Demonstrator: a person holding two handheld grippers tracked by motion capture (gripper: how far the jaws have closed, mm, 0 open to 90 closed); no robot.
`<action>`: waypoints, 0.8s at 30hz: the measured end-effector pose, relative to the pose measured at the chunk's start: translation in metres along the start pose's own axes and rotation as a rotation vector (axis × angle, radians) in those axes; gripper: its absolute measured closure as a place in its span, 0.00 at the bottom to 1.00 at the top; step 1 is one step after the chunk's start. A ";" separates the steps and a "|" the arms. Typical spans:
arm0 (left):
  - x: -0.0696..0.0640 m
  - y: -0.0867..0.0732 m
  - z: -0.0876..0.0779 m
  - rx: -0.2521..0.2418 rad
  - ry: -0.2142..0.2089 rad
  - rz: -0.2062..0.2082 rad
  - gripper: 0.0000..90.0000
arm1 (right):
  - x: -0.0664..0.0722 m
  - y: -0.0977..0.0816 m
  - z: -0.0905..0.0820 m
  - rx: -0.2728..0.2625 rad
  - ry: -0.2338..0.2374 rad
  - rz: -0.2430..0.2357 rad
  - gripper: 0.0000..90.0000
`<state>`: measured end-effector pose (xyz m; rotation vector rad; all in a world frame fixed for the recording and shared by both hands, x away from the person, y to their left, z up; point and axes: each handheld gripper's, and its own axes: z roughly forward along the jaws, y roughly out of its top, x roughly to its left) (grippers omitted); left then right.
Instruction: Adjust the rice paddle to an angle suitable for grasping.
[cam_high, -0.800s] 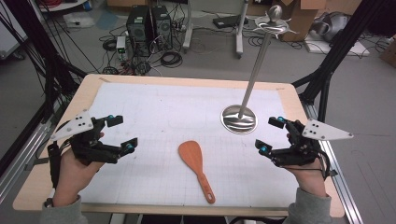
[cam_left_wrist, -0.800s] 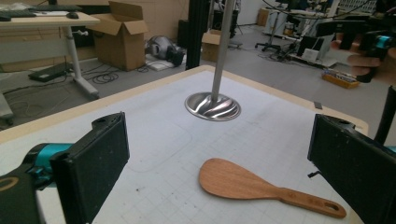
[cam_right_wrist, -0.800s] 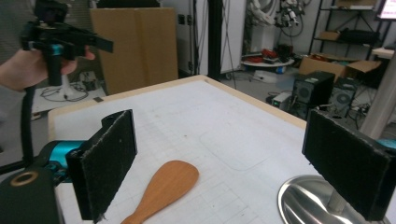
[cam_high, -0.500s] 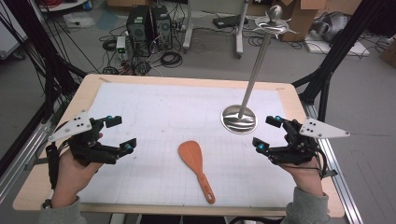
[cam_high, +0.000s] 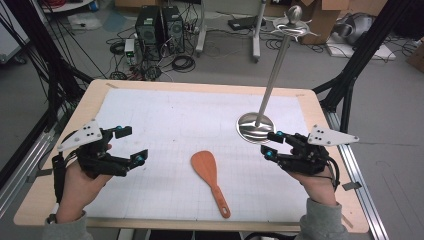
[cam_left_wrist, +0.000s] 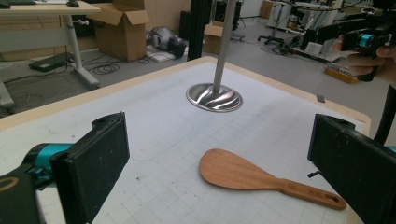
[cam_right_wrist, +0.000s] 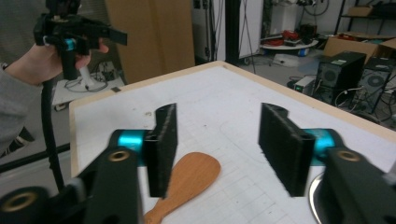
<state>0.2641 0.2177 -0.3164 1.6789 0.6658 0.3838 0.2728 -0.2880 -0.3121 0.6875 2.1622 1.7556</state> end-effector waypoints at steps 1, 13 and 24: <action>0.000 0.000 0.000 0.002 0.002 0.000 0.06 | 0.000 0.000 0.001 0.008 0.009 -0.007 0.60; 0.001 0.000 -0.001 -0.019 0.043 0.017 0.06 | 0.008 -0.009 0.004 0.033 0.012 -0.082 0.94; 0.001 0.000 -0.001 -0.016 0.040 0.016 0.06 | 0.014 -0.012 0.021 0.078 0.080 -0.119 0.99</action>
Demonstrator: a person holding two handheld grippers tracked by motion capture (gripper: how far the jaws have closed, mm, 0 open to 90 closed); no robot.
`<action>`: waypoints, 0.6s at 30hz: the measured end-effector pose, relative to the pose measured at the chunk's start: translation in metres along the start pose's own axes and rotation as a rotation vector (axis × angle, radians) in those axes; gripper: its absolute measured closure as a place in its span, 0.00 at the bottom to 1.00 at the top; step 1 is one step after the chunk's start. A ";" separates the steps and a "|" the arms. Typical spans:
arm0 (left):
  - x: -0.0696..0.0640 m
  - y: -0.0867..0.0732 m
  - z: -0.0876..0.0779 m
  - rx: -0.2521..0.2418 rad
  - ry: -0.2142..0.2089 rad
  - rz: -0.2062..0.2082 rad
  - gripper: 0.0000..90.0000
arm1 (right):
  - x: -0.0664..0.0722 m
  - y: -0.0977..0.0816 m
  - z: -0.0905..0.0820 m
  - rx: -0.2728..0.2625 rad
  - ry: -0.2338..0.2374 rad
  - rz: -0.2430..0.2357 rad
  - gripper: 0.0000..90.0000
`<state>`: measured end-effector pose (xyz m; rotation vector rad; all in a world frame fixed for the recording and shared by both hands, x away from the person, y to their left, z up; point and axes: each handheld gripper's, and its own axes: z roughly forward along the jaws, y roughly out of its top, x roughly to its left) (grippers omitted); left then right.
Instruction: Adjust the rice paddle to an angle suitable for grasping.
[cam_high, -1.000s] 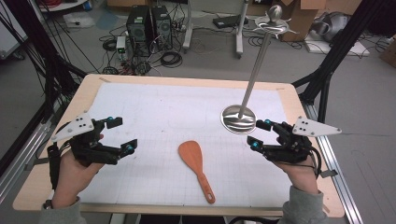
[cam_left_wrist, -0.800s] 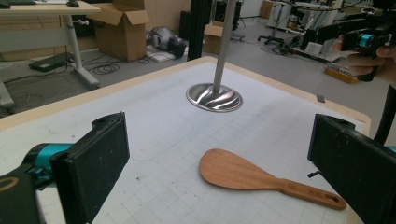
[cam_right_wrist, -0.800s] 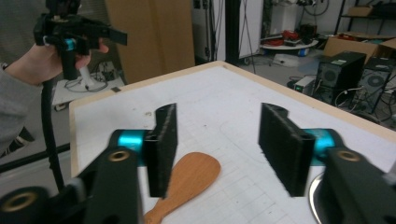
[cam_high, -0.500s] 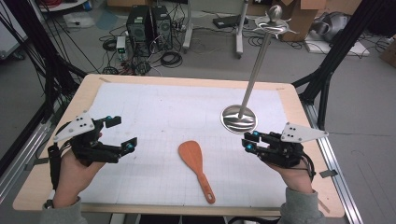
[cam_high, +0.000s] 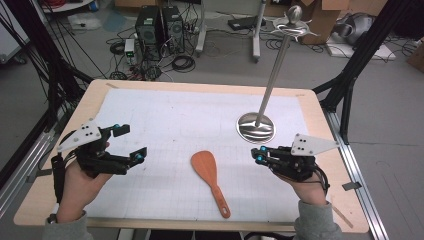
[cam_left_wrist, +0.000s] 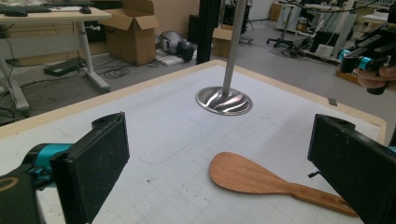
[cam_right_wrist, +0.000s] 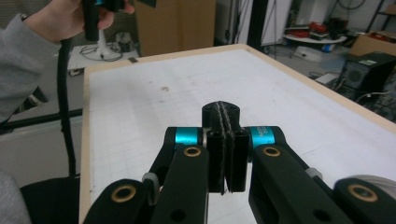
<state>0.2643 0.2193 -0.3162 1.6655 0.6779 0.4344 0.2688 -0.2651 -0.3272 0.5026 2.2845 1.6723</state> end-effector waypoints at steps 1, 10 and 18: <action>0.000 0.000 0.000 0.001 -0.001 0.001 0.06 | 0.001 0.000 0.002 0.008 0.008 -0.003 0.99; -0.001 0.000 0.002 0.003 -0.008 -0.002 0.06 | 0.005 -0.005 0.028 0.055 0.067 -0.002 0.99; -0.002 0.000 0.002 0.005 -0.004 0.001 0.07 | 0.010 -0.012 0.051 0.109 0.118 0.007 0.99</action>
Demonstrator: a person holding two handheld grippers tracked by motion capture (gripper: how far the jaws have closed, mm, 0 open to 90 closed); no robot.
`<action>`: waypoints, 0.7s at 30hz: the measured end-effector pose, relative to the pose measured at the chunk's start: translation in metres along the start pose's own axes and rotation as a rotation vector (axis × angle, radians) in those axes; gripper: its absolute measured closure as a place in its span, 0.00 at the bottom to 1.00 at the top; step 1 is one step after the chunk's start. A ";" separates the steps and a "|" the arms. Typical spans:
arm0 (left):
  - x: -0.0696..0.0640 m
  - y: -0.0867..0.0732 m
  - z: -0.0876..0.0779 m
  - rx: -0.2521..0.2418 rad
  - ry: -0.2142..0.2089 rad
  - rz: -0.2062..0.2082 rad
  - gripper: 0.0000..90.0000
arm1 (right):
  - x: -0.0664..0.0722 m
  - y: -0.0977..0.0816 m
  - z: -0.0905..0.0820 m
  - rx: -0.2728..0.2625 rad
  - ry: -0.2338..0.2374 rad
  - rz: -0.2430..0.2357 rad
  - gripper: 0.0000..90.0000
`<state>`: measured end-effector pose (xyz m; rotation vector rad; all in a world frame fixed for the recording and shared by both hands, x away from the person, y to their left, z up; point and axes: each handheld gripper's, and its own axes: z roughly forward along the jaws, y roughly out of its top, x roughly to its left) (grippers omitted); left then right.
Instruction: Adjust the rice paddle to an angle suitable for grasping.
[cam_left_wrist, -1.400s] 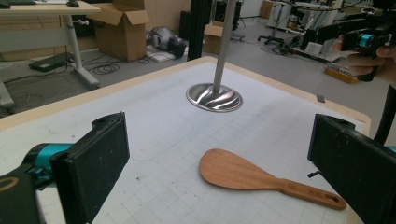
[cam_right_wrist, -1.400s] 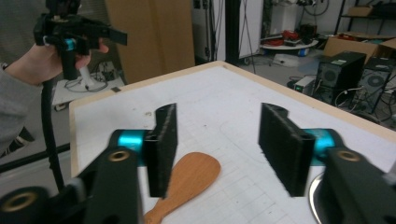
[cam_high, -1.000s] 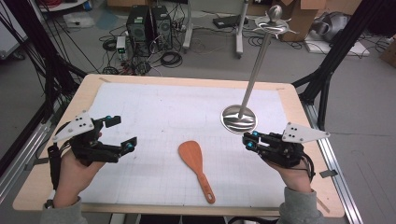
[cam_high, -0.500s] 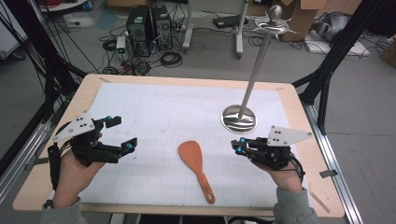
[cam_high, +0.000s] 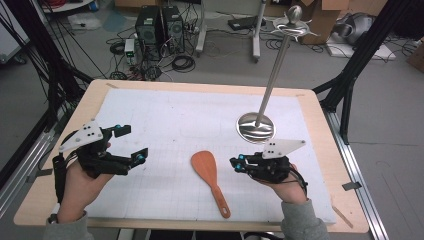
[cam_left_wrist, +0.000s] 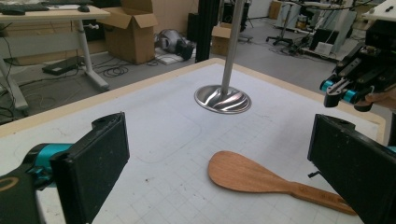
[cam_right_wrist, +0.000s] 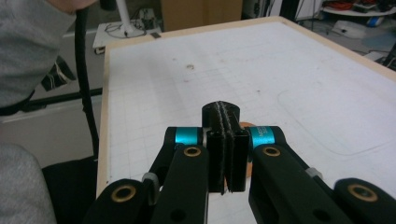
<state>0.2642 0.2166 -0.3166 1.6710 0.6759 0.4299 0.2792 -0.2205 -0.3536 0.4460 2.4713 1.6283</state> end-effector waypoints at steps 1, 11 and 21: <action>0.000 0.000 0.000 0.000 0.000 0.000 0.07 | 0.000 0.000 0.000 0.000 0.000 0.000 0.99; -0.001 -0.001 0.001 0.008 -0.019 0.008 0.06 | 0.000 -0.008 0.023 0.047 0.045 0.016 0.99; -0.001 -0.001 0.001 0.009 -0.014 0.004 0.06 | 0.005 -0.014 0.044 0.108 0.091 0.010 0.99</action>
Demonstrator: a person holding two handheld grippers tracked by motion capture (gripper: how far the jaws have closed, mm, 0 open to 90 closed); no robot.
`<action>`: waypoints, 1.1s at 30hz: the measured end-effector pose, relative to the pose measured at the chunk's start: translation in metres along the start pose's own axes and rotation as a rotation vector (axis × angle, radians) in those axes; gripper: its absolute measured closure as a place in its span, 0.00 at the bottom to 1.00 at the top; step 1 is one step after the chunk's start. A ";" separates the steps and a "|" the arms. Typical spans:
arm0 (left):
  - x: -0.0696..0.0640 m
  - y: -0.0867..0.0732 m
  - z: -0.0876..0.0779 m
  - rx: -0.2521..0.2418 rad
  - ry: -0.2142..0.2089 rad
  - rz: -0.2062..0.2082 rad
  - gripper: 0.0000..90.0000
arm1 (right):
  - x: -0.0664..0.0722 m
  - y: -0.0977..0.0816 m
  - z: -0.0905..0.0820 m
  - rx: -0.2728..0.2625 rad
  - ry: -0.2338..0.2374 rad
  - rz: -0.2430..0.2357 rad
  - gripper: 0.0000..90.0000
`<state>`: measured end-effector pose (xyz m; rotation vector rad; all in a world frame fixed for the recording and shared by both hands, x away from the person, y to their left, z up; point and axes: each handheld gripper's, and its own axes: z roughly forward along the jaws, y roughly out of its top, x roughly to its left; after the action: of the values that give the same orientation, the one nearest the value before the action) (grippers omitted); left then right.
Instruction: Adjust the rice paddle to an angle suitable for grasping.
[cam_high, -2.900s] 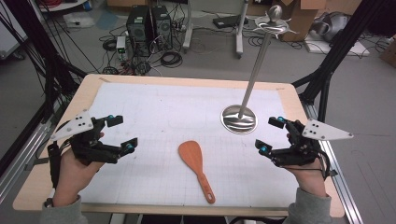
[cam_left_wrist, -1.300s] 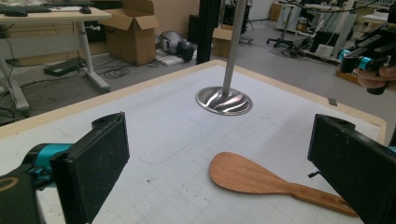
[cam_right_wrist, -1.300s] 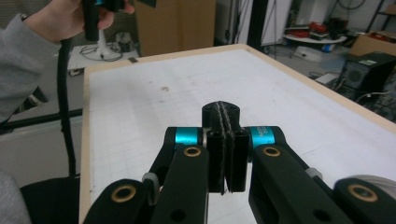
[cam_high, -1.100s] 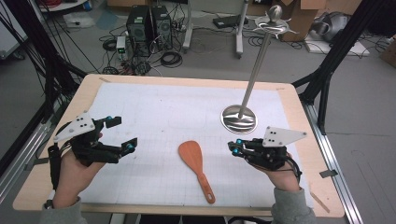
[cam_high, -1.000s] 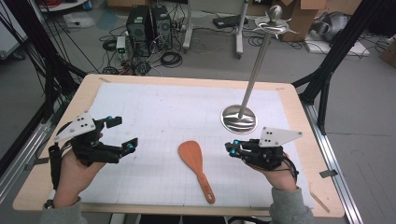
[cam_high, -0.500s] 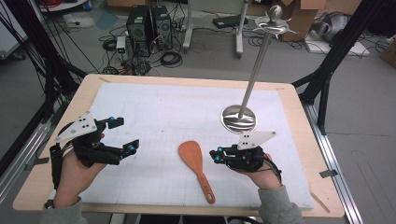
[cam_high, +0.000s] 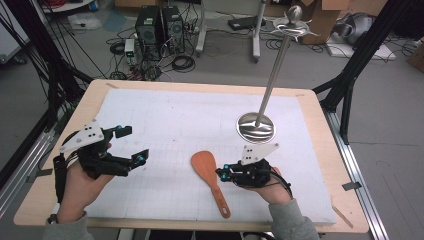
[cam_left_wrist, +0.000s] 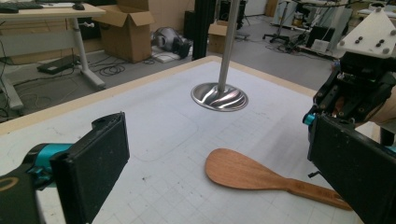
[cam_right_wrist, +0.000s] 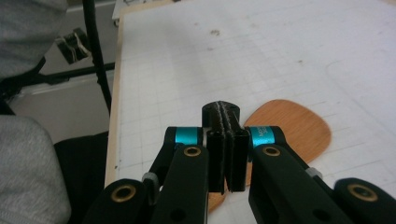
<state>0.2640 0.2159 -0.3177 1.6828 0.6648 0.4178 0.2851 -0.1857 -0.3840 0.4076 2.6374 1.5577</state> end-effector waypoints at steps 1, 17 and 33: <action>0.000 0.000 0.000 -0.001 0.001 0.000 0.06 | 0.001 0.000 0.002 0.008 0.008 -0.002 0.99; 0.001 -0.001 -0.001 0.003 0.005 -0.002 0.06 | 0.003 -0.007 0.031 0.091 0.058 0.025 0.99; 0.002 0.000 -0.003 -0.004 0.009 -0.006 0.06 | 0.005 -0.016 0.056 0.205 0.096 0.028 0.99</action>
<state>0.2637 0.2193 -0.3177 1.6756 0.6753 0.4228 0.2867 -0.1437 -0.4251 0.3899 2.8892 1.3510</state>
